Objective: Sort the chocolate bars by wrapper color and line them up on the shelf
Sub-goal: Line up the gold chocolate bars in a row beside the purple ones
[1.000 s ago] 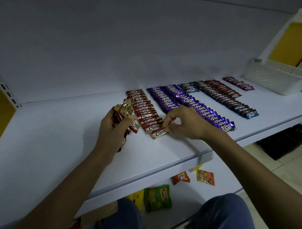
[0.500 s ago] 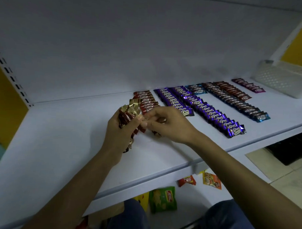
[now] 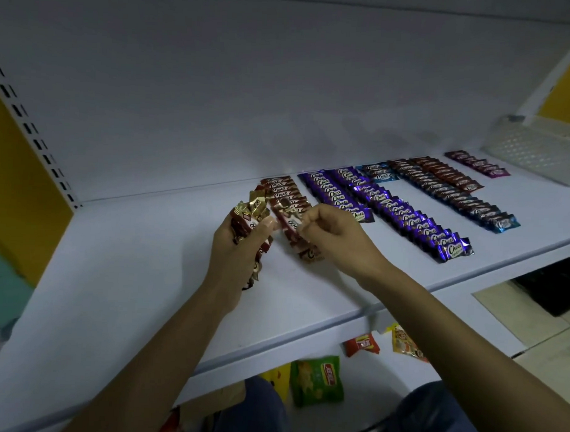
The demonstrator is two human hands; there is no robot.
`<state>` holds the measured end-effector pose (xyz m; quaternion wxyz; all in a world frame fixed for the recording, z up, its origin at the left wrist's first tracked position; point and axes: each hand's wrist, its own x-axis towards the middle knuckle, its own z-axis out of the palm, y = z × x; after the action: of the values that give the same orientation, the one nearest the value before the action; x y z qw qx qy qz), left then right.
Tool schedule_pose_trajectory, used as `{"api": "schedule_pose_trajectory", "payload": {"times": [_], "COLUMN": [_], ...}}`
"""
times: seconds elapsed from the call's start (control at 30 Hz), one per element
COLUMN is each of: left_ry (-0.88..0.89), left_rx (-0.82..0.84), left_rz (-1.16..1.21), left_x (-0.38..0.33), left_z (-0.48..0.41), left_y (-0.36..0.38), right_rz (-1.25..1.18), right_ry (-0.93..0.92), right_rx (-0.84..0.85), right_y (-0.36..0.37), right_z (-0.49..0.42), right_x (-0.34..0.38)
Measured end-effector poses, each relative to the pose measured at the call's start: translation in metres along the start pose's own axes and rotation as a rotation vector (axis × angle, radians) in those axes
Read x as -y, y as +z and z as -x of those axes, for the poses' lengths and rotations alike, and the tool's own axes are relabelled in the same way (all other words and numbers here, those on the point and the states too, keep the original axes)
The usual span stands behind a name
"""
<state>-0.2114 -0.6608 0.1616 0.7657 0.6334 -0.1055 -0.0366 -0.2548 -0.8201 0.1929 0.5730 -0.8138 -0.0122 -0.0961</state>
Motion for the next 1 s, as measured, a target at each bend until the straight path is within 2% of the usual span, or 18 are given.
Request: {"api": "schedule_pose_trajectory", "payload": {"times": [0.27,0.3,0.37,0.43,0.5,0.6,0.7,1.0], "left_ry": [0.016,0.015,0.012,0.007,0.017,0.032,0.036,0.023], "left_rx": [0.024,0.023,0.014,0.006,0.002,-0.011,-0.018,-0.007], "left_rz": [-0.063,-0.067,-0.076,-0.075,-0.082,-0.113,-0.134,-0.150], "left_x": [0.000,0.000,0.000,0.000,-0.002,-0.003,-0.002,-0.001], "left_z": [0.002,0.002,0.002,0.004,0.005,0.007,0.006,0.004], "left_y": [0.002,0.002,0.003,0.004,0.006,0.007,0.007,0.006], "right_rz": [-0.304,-0.286,-0.043,0.323,0.567,0.735,0.918,1.036], "right_ry": [0.136,0.130,0.062,-0.066,-0.126,-0.158,-0.185,-0.253], "right_rx": [-0.163,-0.183,-0.163,-0.027,0.084,0.155,0.106,0.047], "right_y": [-0.041,-0.047,-0.058,-0.064,-0.064,-0.057,-0.050,-0.041], "right_z": [0.023,0.024,0.026,0.027,0.025,0.019,0.014,0.001], "right_x": [-0.008,-0.008,-0.007,-0.005,-0.004,-0.007,-0.011,-0.017]}}
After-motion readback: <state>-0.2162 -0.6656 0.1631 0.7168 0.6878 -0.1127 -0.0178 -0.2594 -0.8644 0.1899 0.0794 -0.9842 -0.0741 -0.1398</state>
